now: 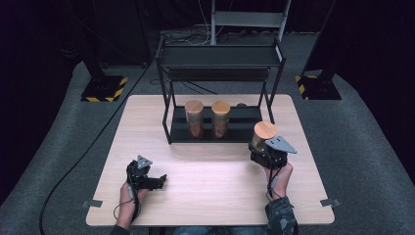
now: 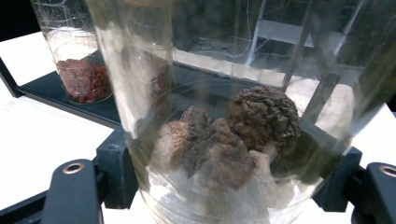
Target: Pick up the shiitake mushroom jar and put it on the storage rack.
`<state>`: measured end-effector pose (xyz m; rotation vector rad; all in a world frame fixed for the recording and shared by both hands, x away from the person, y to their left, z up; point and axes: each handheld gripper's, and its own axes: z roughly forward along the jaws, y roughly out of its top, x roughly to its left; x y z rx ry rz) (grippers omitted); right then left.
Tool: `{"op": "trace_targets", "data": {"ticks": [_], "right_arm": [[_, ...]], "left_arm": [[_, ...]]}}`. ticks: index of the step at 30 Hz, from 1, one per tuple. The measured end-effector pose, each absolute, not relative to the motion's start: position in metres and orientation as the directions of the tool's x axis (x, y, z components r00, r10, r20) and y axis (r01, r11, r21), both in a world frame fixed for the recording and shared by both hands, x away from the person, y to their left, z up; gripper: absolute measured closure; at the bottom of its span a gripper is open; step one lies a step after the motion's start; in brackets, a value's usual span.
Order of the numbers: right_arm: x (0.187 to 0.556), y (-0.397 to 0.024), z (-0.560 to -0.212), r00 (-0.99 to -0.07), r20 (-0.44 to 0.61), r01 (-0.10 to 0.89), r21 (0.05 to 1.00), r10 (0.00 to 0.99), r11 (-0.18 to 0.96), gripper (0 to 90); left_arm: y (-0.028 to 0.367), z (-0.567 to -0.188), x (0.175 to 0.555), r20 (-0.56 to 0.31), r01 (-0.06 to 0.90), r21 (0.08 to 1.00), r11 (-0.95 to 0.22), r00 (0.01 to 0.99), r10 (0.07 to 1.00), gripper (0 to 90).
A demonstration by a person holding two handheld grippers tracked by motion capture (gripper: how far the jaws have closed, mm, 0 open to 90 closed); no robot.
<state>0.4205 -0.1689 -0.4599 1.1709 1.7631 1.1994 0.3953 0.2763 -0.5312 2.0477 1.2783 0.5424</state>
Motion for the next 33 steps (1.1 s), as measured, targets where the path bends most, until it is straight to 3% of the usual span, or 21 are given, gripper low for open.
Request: {"op": "trace_targets", "data": {"ticks": [33], "right_arm": [[0.437, -0.168, -0.456, -0.349, -0.054, 0.286, 0.944, 0.936, 0.161, 24.7]], "left_arm": [[0.276, -0.531, 0.395, 0.004, 0.628, 0.715, -0.309, 0.438, 0.899, 0.1]]}}
